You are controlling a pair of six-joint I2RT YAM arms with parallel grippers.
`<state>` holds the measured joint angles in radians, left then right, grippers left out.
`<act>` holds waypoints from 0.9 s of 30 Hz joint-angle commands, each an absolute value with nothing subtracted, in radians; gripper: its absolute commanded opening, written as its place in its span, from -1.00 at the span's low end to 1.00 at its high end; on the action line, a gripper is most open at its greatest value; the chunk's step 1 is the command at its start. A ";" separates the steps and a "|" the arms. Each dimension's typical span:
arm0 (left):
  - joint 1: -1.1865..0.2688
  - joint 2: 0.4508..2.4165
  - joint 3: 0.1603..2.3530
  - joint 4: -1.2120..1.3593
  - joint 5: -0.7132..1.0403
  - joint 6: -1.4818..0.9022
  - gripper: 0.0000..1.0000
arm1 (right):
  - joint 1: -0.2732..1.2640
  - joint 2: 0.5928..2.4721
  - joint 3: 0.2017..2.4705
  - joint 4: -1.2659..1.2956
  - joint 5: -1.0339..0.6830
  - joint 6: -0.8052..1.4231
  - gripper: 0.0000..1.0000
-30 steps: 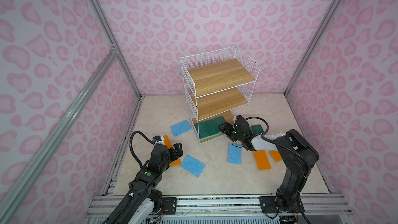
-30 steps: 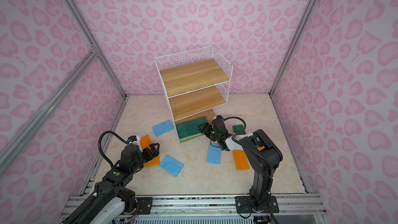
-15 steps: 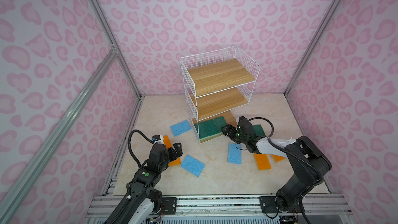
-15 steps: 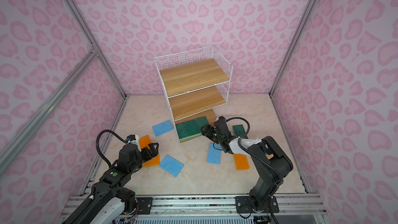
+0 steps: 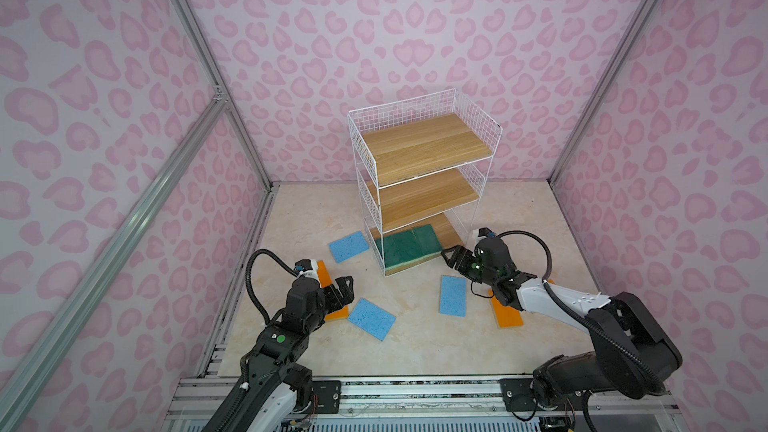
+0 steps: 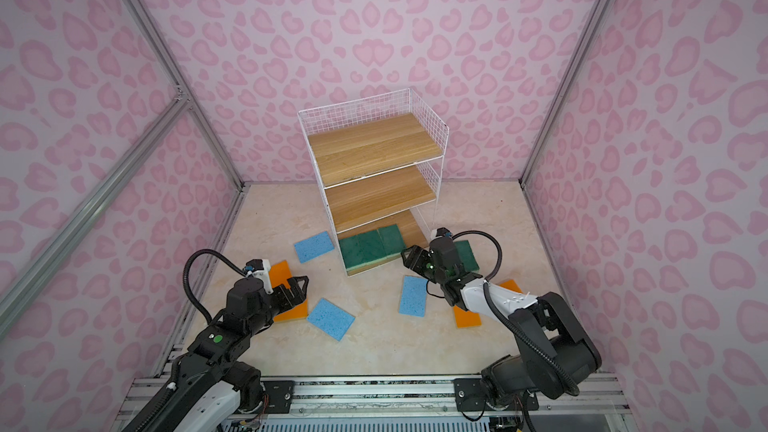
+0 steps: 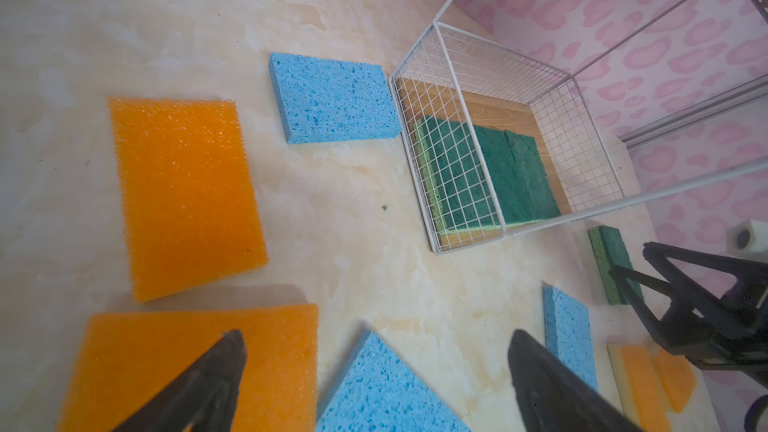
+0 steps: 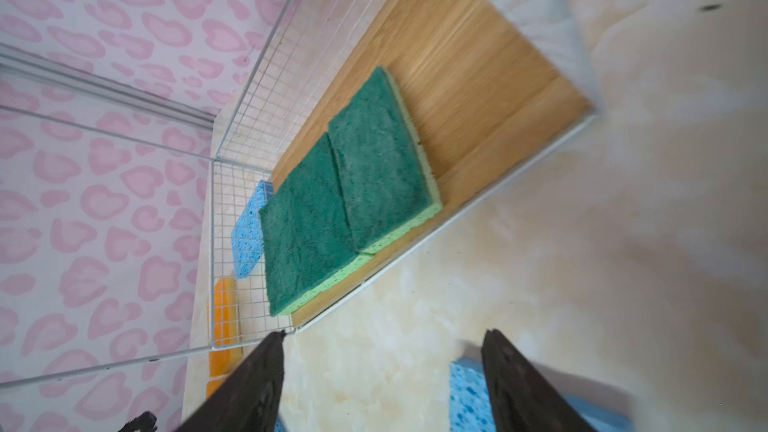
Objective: Place and organize the cleaning sponges onto the shelf
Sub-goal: 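Release the sponge and withdraw the right gripper from the shelf, then lower the right gripper onto the green sponge on the table and grasp it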
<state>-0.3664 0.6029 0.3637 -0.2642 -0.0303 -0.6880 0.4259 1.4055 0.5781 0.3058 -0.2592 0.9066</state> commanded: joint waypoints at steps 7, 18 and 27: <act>-0.538 0.700 0.387 -0.187 -0.127 -0.730 1.00 | 0.249 1.166 0.514 0.070 -0.236 0.818 0.49; -0.676 0.848 0.461 -0.138 -0.233 -0.722 1.00 | -0.107 1.070 0.406 0.051 -0.367 0.853 0.47; -0.676 0.902 0.454 -0.101 -0.236 -0.727 1.00 | -0.139 1.287 0.451 0.143 -0.462 0.863 0.37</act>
